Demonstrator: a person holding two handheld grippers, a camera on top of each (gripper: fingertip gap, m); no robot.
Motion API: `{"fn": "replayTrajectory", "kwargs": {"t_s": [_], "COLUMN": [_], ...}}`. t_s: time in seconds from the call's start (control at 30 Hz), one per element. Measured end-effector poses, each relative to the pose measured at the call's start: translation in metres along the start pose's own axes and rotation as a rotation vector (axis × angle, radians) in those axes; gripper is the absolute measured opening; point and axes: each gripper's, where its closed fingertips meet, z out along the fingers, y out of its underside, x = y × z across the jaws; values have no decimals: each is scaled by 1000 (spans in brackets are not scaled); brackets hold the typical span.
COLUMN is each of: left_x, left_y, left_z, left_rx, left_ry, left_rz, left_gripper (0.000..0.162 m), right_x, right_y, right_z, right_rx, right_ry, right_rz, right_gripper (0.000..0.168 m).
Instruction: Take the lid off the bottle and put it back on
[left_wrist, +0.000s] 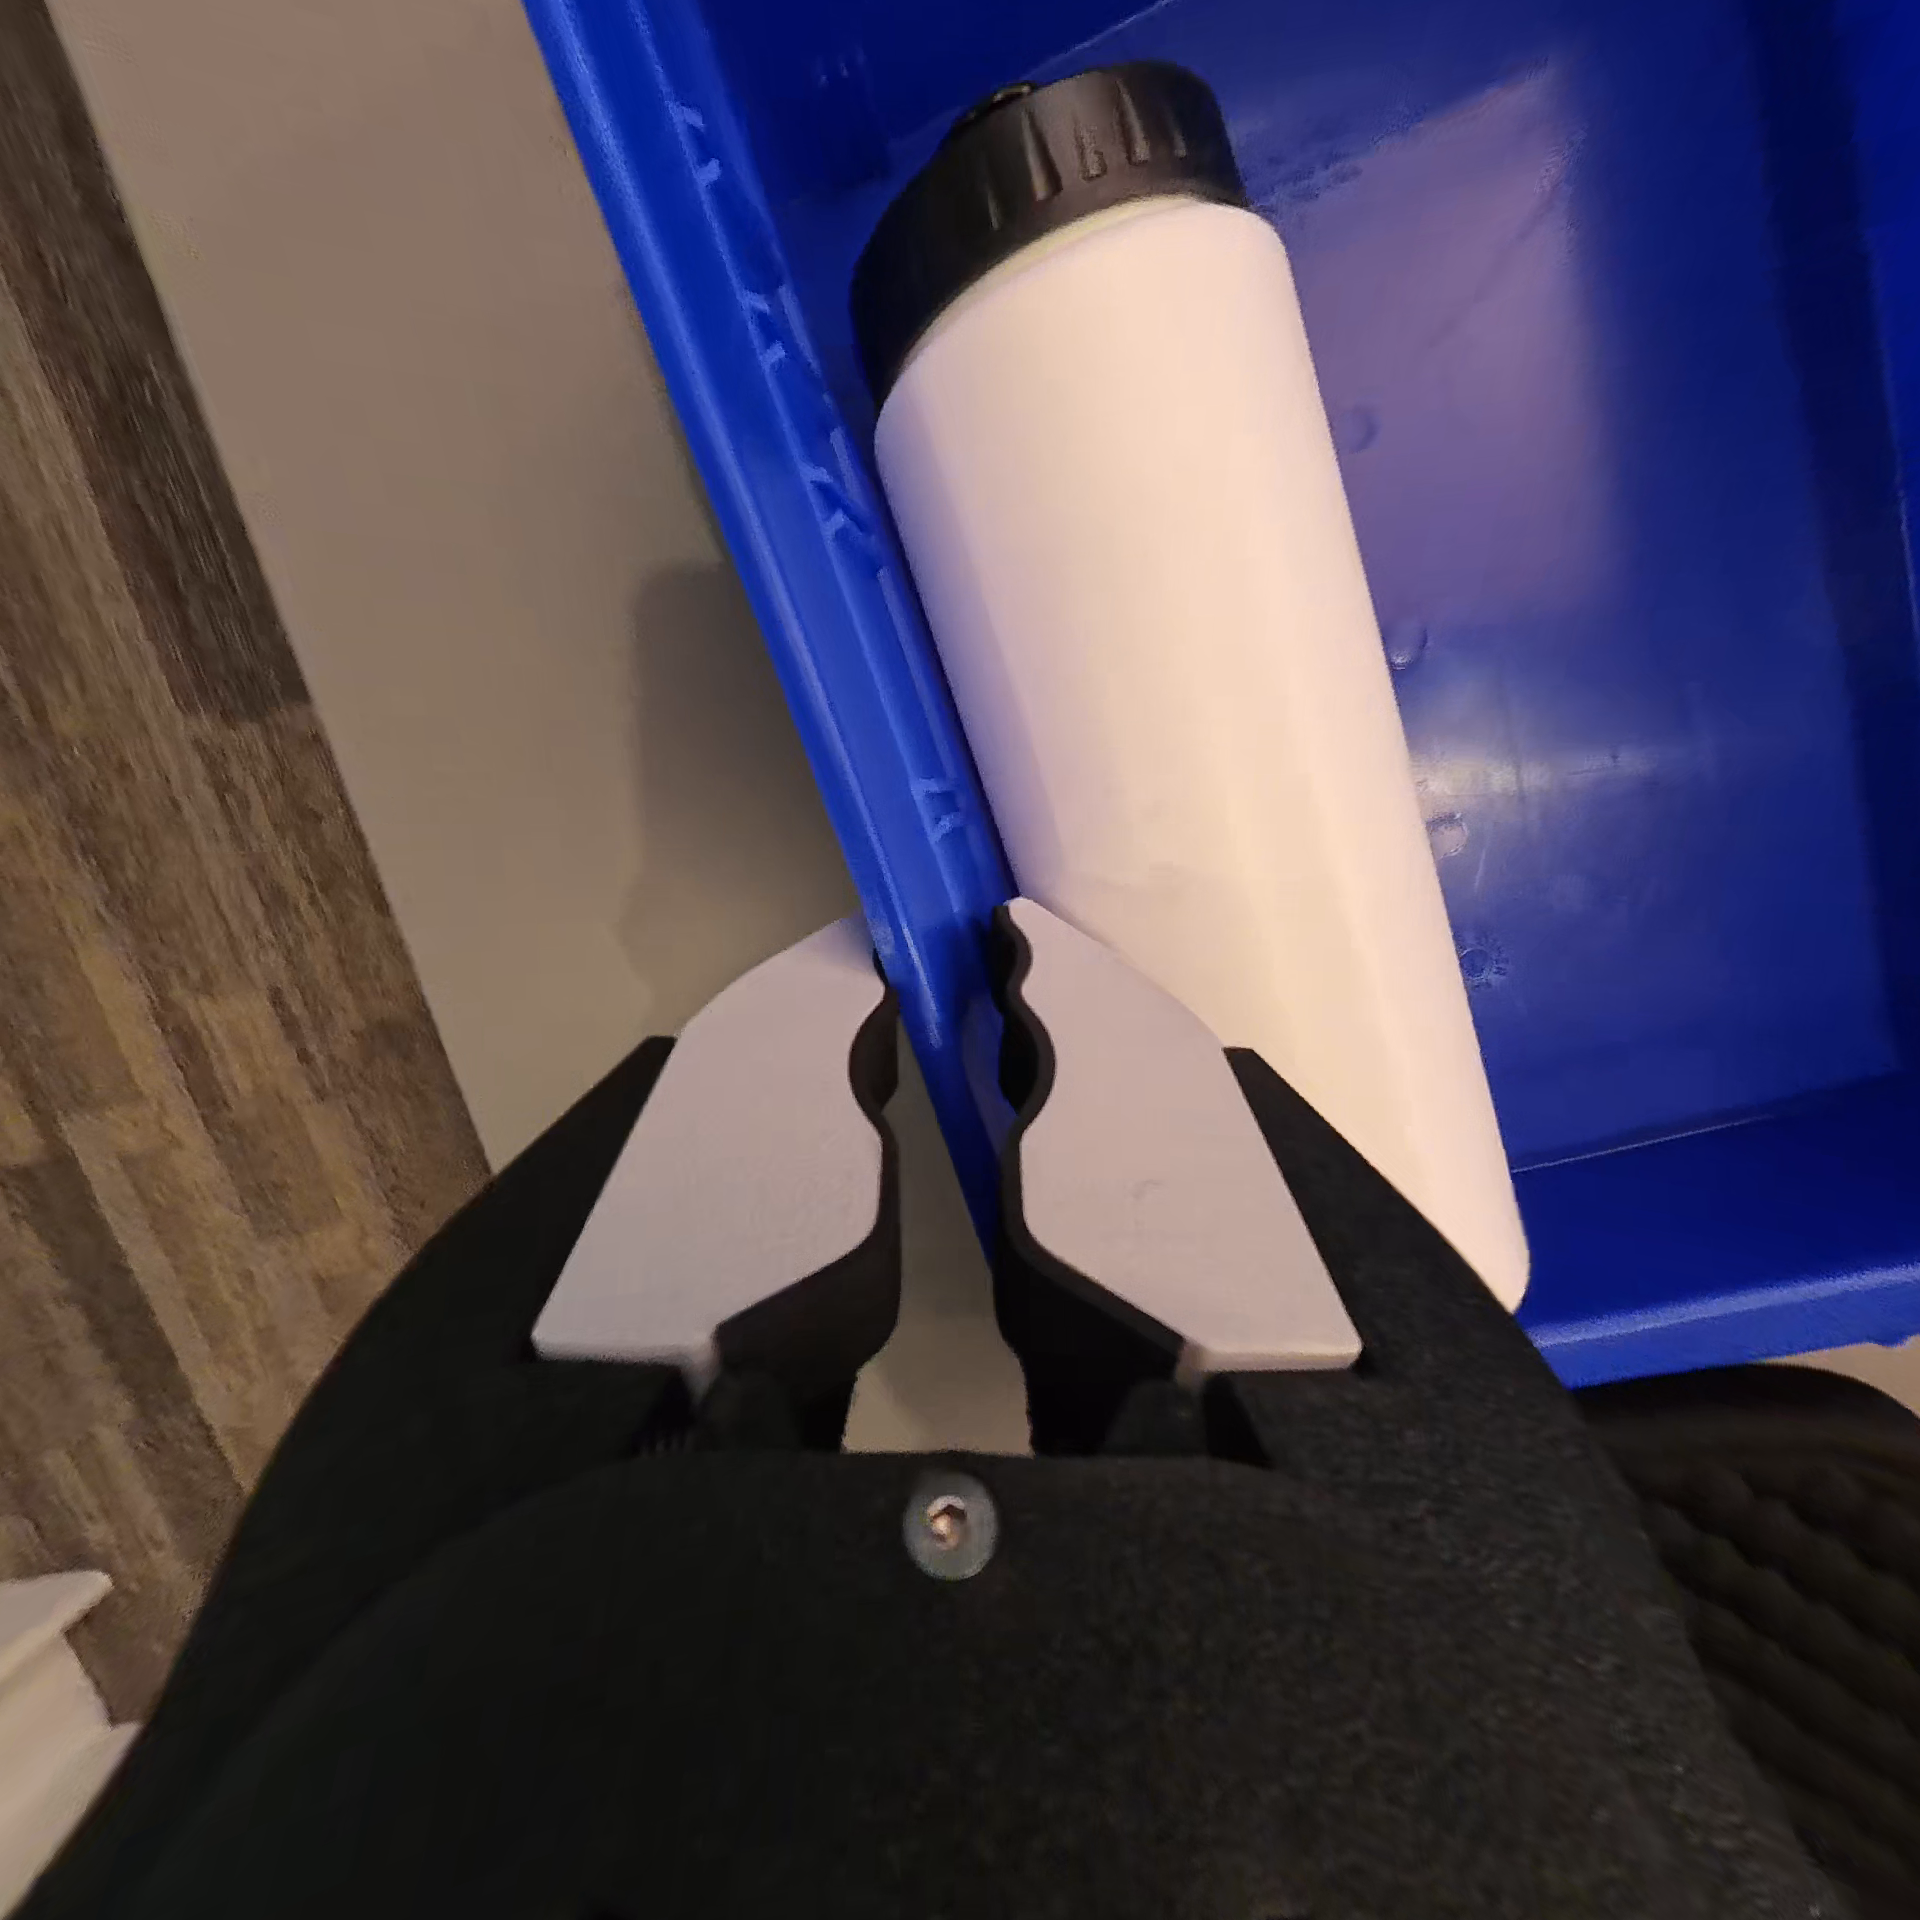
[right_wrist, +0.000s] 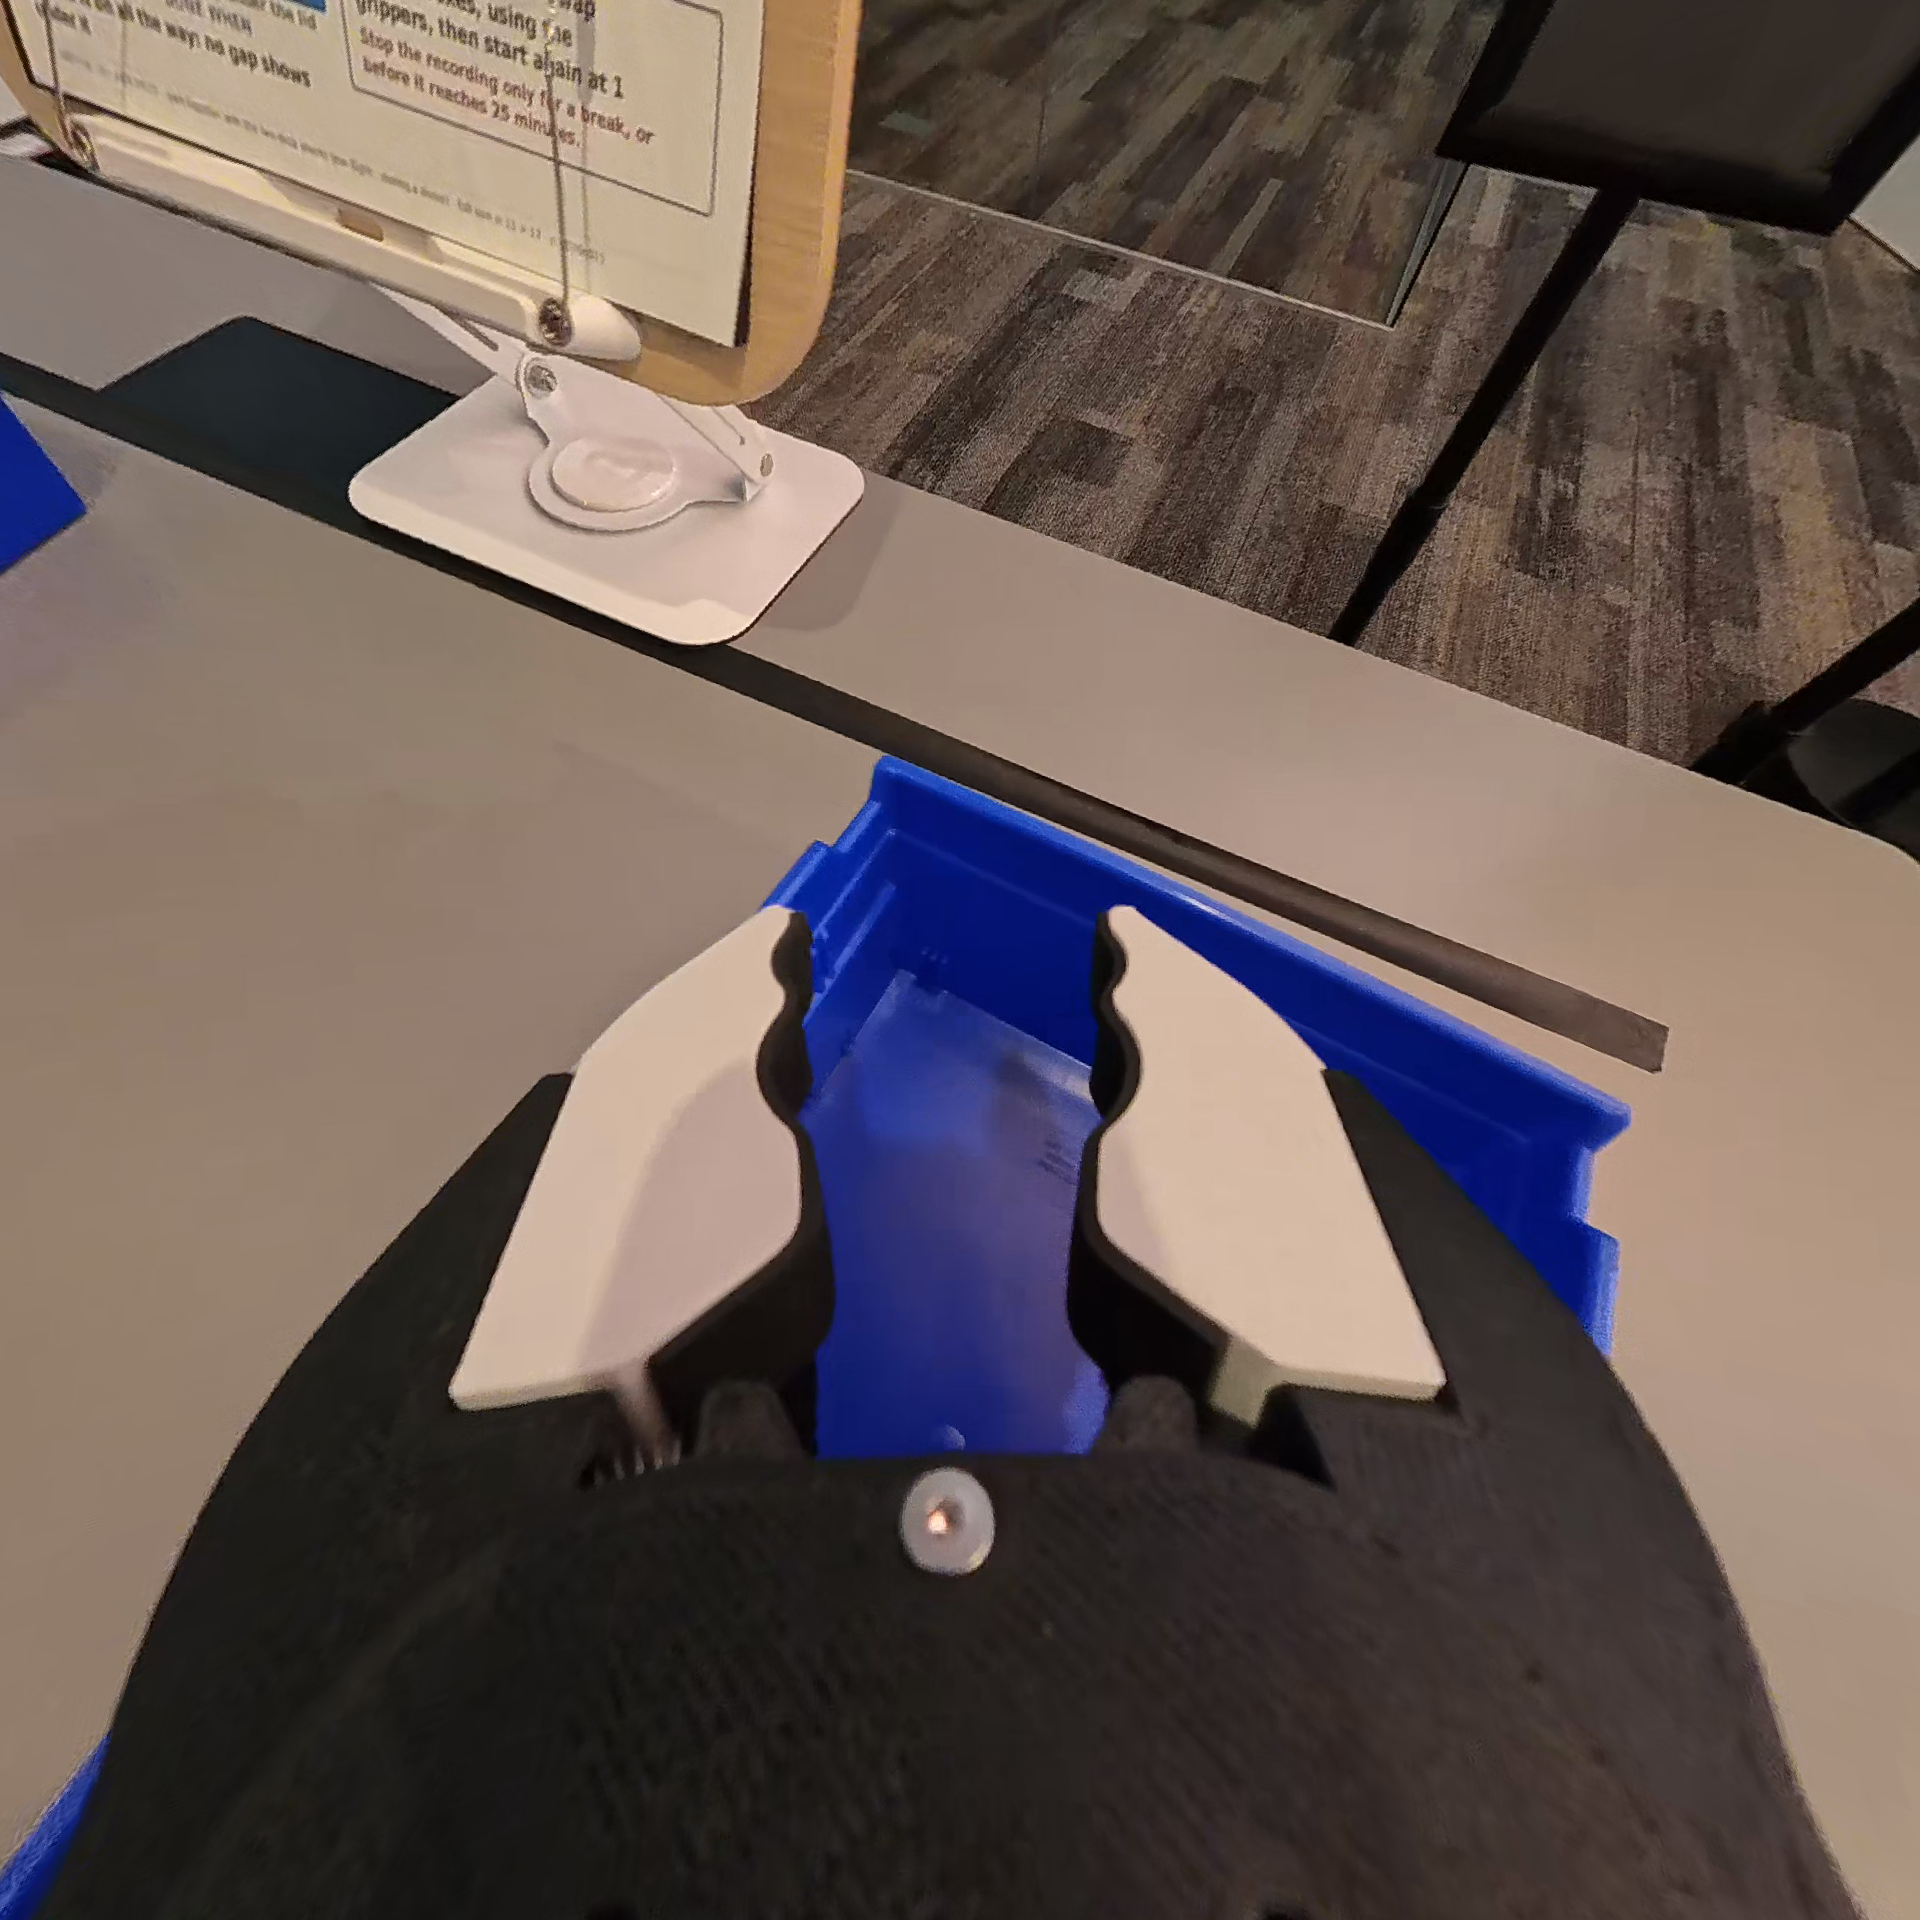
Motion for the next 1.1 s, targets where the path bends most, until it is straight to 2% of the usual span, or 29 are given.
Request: {"fn": "replayTrajectory", "kwargs": {"t_s": [0.17,0.33,0.63,0.87,1.1], "left_x": [29,28,24,26,69], "left_y": [-6,5,10,-13,-50], "left_z": [-1,-6,-10,-46,-95], "left_rx": [-16,-66,-77,84,345], "left_ry": [78,105,89,29,153], "left_rz": [31,-68,-78,-72,17], "left_gripper": [13,11,12,27,26], "right_x": [-4,0,3,4,4], "right_y": [4,12,16,17,17], "right_z": [4,8,11,10,10], "right_rx": [-34,-70,-88,-90,-92], "right_ry": [3,10,17,28,31], "right_rz": [-33,-38,-42,-61,-76], "right_gripper": [54,54,54,55,54]}}
